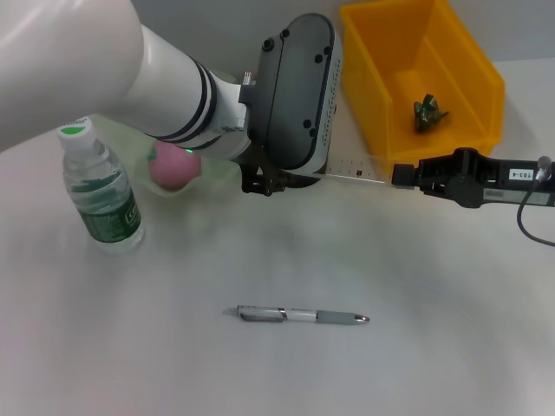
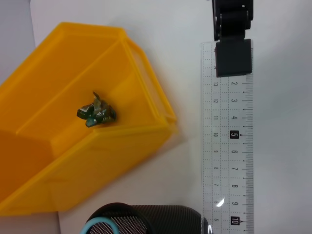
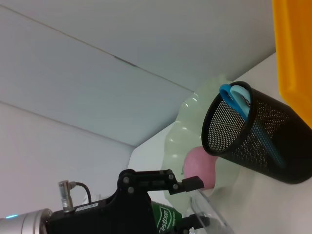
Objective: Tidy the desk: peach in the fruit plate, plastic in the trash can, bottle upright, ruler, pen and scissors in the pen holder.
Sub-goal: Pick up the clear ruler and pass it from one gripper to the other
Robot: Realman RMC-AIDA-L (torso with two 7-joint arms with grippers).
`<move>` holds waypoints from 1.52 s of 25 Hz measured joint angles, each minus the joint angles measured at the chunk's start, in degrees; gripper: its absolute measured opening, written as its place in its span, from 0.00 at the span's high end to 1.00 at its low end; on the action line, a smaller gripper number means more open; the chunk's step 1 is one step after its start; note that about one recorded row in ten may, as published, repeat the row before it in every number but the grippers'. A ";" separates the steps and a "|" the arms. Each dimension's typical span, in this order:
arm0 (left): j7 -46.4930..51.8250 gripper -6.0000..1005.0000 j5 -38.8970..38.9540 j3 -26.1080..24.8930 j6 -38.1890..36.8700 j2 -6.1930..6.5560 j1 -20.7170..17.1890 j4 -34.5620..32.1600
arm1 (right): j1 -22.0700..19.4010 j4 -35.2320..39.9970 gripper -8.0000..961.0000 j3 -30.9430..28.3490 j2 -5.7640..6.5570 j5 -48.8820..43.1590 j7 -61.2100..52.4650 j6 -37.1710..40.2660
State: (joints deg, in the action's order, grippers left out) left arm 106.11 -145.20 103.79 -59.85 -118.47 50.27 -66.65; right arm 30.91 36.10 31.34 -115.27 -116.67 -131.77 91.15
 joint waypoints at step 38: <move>-3.46 0.20 7.58 -8.26 -5.52 0.03 -4.18 -5.91 | -1.51 1.27 0.99 -0.48 0.02 0.40 2.01 0.64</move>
State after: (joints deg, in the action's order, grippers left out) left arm 102.65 -137.62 95.53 -65.37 -118.44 46.09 -72.56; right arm 29.40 37.37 30.86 -115.25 -116.27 -129.76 91.79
